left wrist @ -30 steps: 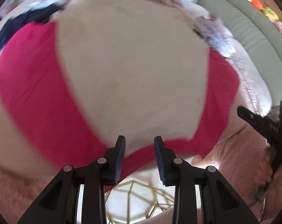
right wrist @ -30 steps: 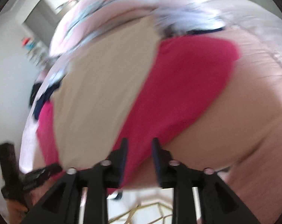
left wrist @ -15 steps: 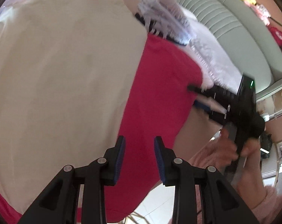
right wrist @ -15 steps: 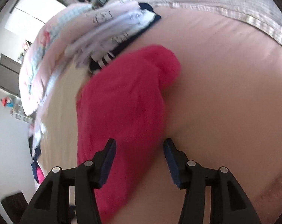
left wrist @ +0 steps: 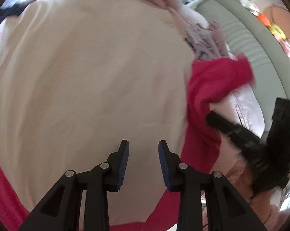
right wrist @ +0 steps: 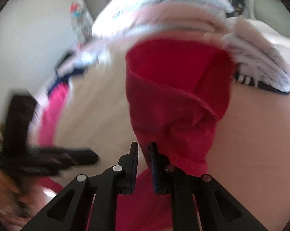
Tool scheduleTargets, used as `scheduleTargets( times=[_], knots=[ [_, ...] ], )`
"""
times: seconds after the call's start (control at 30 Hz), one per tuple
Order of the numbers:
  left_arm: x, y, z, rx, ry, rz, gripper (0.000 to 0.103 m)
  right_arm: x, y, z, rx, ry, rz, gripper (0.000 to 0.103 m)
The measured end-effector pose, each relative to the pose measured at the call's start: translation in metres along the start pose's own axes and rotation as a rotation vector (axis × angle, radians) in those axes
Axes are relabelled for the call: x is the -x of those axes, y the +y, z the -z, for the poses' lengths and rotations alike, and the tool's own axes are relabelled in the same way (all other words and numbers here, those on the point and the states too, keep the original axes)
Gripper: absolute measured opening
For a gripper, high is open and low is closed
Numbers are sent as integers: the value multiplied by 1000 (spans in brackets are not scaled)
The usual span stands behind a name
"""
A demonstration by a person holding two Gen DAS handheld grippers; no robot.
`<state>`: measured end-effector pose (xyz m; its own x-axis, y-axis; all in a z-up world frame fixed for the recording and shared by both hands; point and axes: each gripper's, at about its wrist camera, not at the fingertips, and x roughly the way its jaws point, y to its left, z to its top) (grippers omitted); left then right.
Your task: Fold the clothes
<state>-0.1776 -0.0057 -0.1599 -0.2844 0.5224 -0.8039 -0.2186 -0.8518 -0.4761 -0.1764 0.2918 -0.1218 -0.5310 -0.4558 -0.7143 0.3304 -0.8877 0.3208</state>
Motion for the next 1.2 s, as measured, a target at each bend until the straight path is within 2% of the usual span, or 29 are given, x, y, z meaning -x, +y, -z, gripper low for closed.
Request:
scheduleTargets(
  times=[0.07,0.1,0.13,0.2,0.3,0.37,0.47,0.57,0.63,0.67,0.73,0.83,0.87,0.93,1.03,1.2],
  knots=[
    [-6,-12,-4,-56,0,9,28,32,-20,-1,-78,-118,22,14],
    [-11,-17,-6,-77,4,13,28,40,-35,-2,-126,-154,51,23],
    [-16,-23,-9,-96,9,17,28,42,-51,0,-184,-152,82,26],
    [-23,-32,-14,-103,10,39,28,48,-83,6,-300,-147,144,26],
    [-26,-45,-19,-94,-19,106,28,41,-109,14,-413,-115,146,26],
    [-25,-56,-21,-105,-54,158,28,23,-120,14,-454,-46,130,26],
    [-18,-55,-30,-60,-131,96,28,-8,-116,14,-438,63,89,26],
    [-9,-51,-39,-12,-208,25,28,-8,-91,8,-370,37,46,26],
    [-4,-22,-40,94,-205,-65,28,-9,-74,5,-325,20,18,26],
    [-6,-18,-40,110,-197,-93,28,-9,-65,3,-303,12,4,26],
    [-3,-15,-34,72,-193,-150,28,-9,-49,-1,-257,-6,-24,26],
    [11,-22,-25,-11,-230,-134,28,-10,-23,-7,-190,-31,-66,26],
    [11,-27,-24,-36,-229,-99,28,-10,-16,-9,-171,-40,-78,26],
    [4,-39,-25,-86,-204,-30,35,-4,-38,-9,-283,-54,-37,28],
    [-20,-59,-30,-161,-128,39,36,-5,-74,-7,-413,-39,37,34],
    [-57,-75,-16,-234,-45,-30,36,7,-98,14,-483,12,127,34]
  ],
)
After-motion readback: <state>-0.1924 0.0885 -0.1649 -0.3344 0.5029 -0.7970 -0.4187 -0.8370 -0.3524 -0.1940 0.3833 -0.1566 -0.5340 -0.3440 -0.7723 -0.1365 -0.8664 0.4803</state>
